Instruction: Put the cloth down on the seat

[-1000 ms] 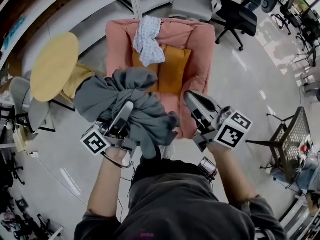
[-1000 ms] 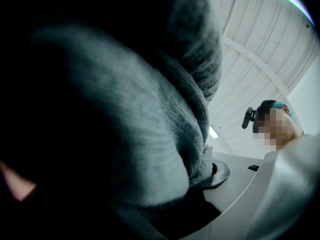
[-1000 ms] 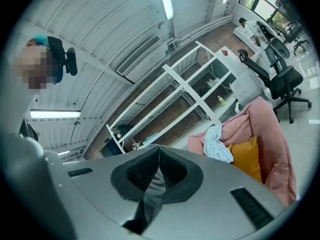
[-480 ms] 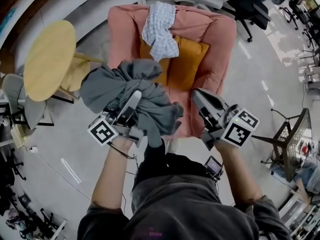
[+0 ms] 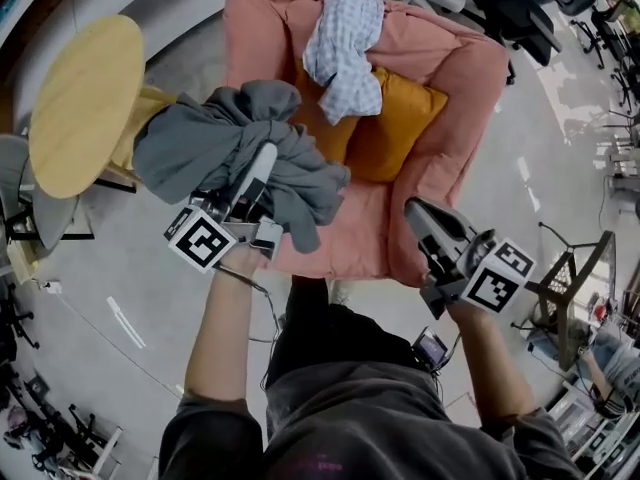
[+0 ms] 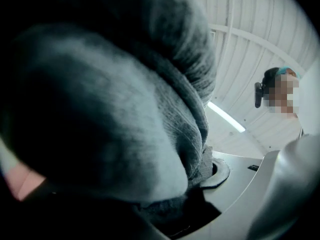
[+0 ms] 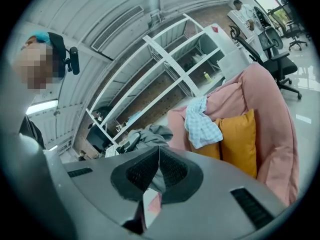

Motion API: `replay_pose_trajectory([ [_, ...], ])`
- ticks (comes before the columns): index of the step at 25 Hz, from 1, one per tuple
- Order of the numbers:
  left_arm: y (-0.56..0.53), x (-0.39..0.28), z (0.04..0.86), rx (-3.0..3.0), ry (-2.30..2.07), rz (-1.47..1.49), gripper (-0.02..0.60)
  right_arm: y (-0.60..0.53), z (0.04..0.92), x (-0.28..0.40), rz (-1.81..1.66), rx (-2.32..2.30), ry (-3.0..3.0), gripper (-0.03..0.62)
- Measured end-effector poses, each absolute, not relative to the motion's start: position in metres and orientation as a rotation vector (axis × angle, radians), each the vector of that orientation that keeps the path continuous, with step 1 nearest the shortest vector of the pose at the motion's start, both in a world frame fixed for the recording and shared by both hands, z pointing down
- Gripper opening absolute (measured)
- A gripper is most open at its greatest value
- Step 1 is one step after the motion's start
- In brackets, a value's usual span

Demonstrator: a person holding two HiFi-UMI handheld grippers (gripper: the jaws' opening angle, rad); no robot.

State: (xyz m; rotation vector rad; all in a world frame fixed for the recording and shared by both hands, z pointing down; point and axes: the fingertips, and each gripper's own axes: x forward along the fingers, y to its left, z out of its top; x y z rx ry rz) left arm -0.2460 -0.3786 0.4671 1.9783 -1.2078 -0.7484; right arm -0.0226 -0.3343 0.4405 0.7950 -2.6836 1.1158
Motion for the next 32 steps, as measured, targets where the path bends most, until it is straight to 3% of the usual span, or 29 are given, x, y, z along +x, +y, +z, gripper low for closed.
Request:
replay_pose_trajectory([
  [4, -0.390, -0.265, 0.500, 1.969, -1.319, -0.719, 0.313, -0.339, 0.464, -0.036, 1.117, 0.739, -2.651, 0.015],
  [8, -0.401, -0.280, 0.661, 1.587, -1.344, -0.674, 0.318, -0.337, 0.499, -0.041, 1.161, 0.719, -2.591, 0.015],
  [11, -0.403, -0.271, 0.720, 1.529, -1.315, -0.609, 0.324, -0.335, 0.518, -0.044, 1.170, 0.702, -2.562, 0.015],
  [24, -0.403, -0.265, 0.786, 1.481, -1.384, -0.497, 0.360, -0.326, 0.570, -0.071, 1.210, 0.662, -2.524, 0.015],
  [32, -0.371, -0.245, 0.783, 1.415, -1.423, -0.449, 0.431, -0.324, 0.575, -0.076, 1.211, 0.656, -2.558, 0.015],
])
